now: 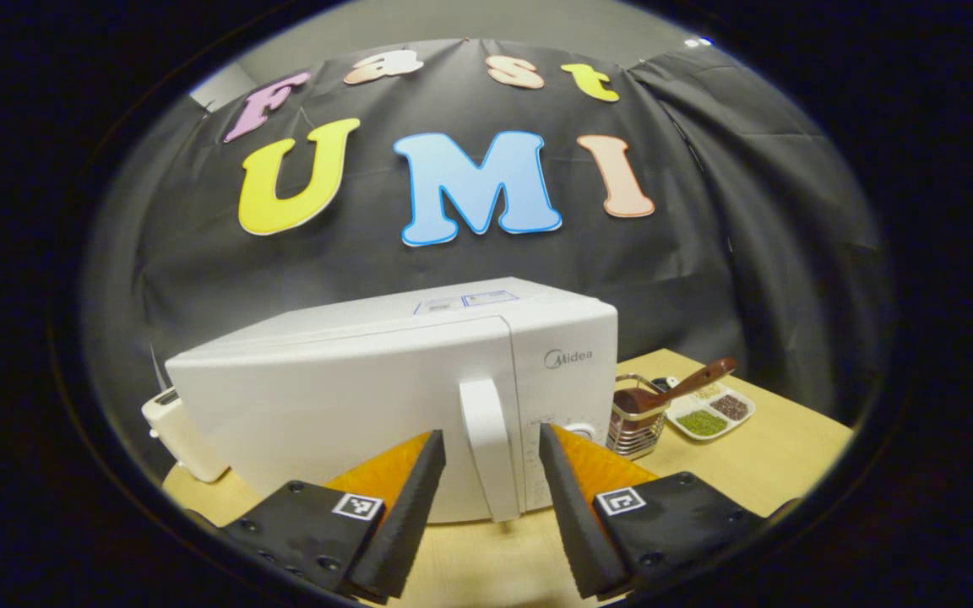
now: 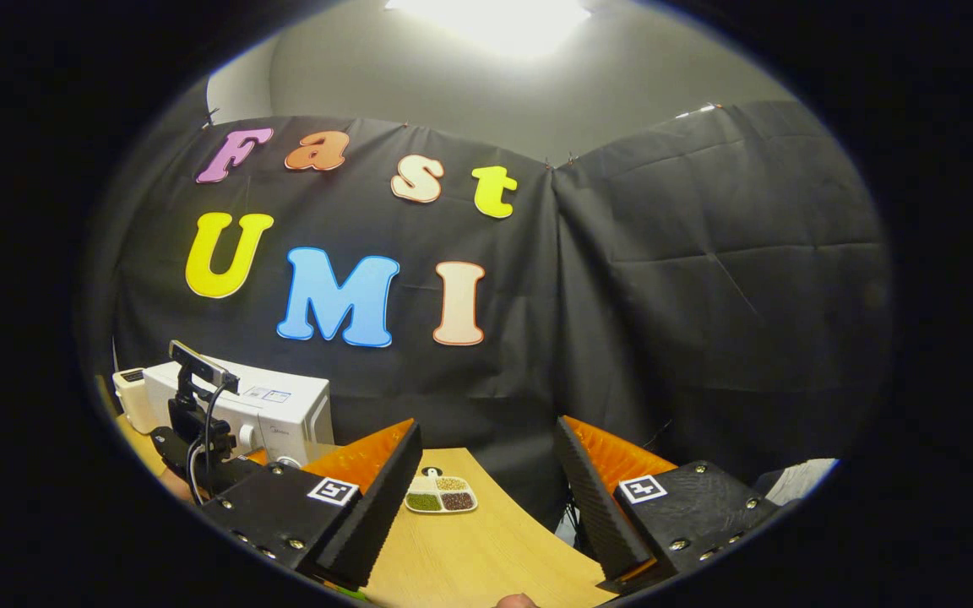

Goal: Open the microwave oven with the left hand, put the food in, and close the microwave oven.

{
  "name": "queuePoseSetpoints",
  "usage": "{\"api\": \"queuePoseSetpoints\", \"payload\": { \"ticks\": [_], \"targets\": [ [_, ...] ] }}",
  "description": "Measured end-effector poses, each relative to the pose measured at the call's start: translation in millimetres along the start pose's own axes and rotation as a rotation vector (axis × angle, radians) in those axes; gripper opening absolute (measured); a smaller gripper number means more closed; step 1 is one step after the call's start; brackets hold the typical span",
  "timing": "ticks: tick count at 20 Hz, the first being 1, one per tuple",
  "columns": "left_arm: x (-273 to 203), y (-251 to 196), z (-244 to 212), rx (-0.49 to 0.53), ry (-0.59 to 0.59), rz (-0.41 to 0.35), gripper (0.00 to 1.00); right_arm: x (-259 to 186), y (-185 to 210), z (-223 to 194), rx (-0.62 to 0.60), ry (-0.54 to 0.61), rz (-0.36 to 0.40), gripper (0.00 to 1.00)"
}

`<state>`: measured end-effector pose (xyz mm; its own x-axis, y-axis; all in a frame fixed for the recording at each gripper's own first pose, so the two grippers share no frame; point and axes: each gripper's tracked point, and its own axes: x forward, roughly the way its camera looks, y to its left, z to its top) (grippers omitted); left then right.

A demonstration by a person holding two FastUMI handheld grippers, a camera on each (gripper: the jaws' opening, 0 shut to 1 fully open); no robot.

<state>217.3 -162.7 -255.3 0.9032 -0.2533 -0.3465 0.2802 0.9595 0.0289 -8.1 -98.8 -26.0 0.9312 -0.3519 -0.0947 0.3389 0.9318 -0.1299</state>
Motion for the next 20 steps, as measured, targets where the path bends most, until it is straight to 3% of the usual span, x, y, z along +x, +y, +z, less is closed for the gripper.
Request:
{"api": "queuePoseSetpoints", "payload": {
  "ticks": [2, 3, 5, 7, 15, 18, 20],
  "targets": [
    [2, 0, -2, 0.003, 0.006, 0.006, 0.6, -2, -2, 2, -0.001, -0.004, -0.002, 0.96],
    [3, -1, -3, 0.005, 0.009, 0.01, 0.65, -2, -3, 3, -0.005, -0.006, -0.004, 0.96],
    [5, 0, -4, 0.008, 0.012, 0.022, 0.45, -3, -5, 4, -0.011, -0.008, -0.004, 0.96],
    [5, 1, -5, -0.007, 0.021, 0.027, 0.37, -4, -9, 4, -0.012, -0.01, -0.006, 0.96],
    [2, 1, -6, -0.044, 0.06, 0.035, 0.16, -13, -28, 3, -0.002, -0.019, -0.016, 0.96],
    [-17, 1, -19, -0.081, 0.09, 0.066, 0.13, -16, -36, 2, 0.002, -0.023, -0.018, 0.96],
    [-44, 2, -13, -0.048, 0.032, 0.076, 0.13, -16, -42, -1, 0.016, -0.02, -0.021, 0.96]
  ]
}}
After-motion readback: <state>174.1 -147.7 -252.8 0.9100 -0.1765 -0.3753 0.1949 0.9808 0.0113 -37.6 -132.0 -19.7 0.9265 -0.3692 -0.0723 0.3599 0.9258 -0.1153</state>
